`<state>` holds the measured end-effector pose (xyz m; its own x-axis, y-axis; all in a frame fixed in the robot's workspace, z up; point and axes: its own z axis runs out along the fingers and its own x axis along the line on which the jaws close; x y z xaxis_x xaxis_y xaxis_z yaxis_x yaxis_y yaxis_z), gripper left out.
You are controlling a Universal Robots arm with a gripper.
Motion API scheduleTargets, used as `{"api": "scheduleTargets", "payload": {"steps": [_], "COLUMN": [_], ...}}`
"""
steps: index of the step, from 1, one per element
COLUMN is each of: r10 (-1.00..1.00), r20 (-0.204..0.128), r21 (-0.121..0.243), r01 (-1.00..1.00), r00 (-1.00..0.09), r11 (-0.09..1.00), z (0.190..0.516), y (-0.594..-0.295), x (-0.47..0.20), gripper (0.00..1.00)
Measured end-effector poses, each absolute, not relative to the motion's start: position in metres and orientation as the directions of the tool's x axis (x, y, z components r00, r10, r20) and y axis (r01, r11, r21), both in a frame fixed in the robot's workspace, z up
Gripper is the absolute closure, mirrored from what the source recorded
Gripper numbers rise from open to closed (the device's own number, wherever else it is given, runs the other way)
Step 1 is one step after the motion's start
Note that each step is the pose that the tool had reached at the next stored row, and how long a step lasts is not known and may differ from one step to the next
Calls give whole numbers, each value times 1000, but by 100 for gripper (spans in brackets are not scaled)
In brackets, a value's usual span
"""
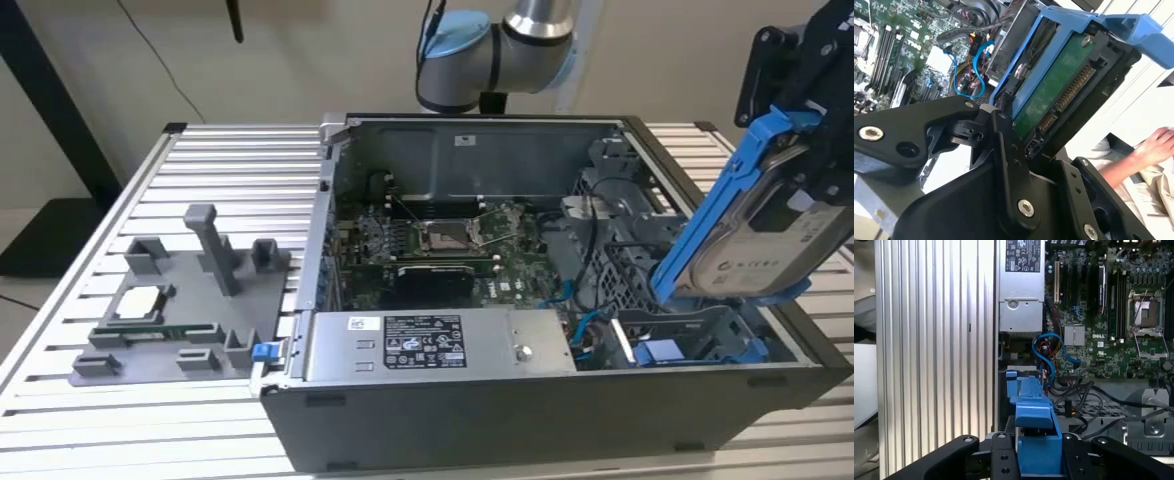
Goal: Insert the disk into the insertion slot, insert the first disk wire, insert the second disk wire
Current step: 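Insert the disk into the insertion slot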
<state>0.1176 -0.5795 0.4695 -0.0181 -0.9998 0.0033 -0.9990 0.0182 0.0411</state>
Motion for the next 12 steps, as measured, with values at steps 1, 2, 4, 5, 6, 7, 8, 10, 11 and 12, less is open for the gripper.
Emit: {"api": "scheduleTargets", "payload": {"steps": [1,2,4,5,6,7,8,10,11,12], "r10": [-1000,-1000,-1000,-1000,-1000,-1000,-1000,-1000,-1000,-1000], "r20": [3,3,3,3,3,3,3,3,4,4], "r21": [41,42,42,42,42,42,43,47,50,51], "r01": [-999,-999,-999,-999,-999,-999,-999,-999,-999,-999], "r00": [-18,-18,-18,-18,-18,-18,-18,-18,-18,-18], "r11": [18,18,18,18,18,18,18,18,18,18], "z": [468,467,464,463,462,461,459,457,456,455], "y": [-580,-580,-580,-580,-580,-580,-580,-580,-580,-580], "x": [118,118,118,118,118,118,118,118,118,118], "gripper": [100,100,100,100,100,100,100,100,100,100]}}
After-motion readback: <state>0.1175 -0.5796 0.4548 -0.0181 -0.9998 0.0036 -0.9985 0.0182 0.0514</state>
